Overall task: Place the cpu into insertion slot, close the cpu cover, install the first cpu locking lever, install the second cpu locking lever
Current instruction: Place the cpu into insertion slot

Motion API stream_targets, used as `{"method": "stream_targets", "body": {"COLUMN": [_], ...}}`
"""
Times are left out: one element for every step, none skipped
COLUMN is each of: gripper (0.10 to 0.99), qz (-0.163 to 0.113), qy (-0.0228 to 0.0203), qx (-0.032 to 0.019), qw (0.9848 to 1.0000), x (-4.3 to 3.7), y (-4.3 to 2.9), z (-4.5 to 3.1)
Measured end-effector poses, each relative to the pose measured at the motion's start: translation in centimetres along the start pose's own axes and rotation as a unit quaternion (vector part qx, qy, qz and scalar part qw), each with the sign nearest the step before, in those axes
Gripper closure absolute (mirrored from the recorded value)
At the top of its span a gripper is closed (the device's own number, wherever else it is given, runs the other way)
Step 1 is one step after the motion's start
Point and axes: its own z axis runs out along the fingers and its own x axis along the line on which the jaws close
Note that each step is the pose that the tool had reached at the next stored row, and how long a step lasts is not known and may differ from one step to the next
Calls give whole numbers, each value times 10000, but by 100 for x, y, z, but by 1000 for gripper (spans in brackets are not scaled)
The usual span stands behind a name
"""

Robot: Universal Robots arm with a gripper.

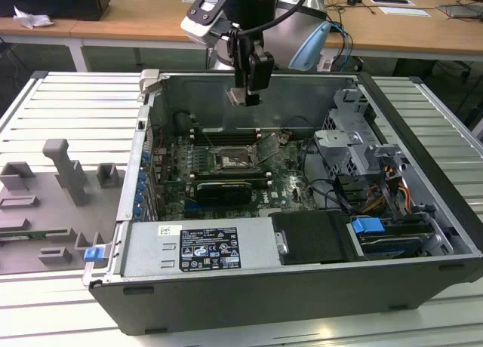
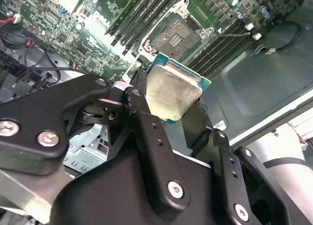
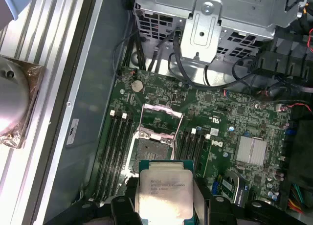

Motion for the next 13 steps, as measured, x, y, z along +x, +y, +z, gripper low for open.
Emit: {"method": "stream_targets", "body": {"gripper": [557, 557, 557, 557, 557, 557, 557, 557, 557, 557, 557, 557, 557], "qz": [45, 90, 160, 212, 264, 301, 356, 383, 402, 430, 448, 474, 486], "qy": [-4, -9, -15, -20, -24, -28, -33, -35, -37, -39, -41, -43, -44], "qx": [-1, -2, -3, -4, -4, -5, -6, -6, -7, -8, -8, -9, -9], "qw": [10000, 10000, 9999, 9998, 9996, 9995, 9994, 9993, 9992, 9991, 9990, 9989, 9988], "x": [0, 1, 0, 0, 0, 0, 0, 0, 0, 0, 0, 0, 0], "y": [0, 0, 0, -1, -1, -1, -1, -2, -2, -2, -2, -3, -3], "z": [2, 3, 6, 9, 11, 14, 19, 22, 25, 29, 33, 38, 40]}}
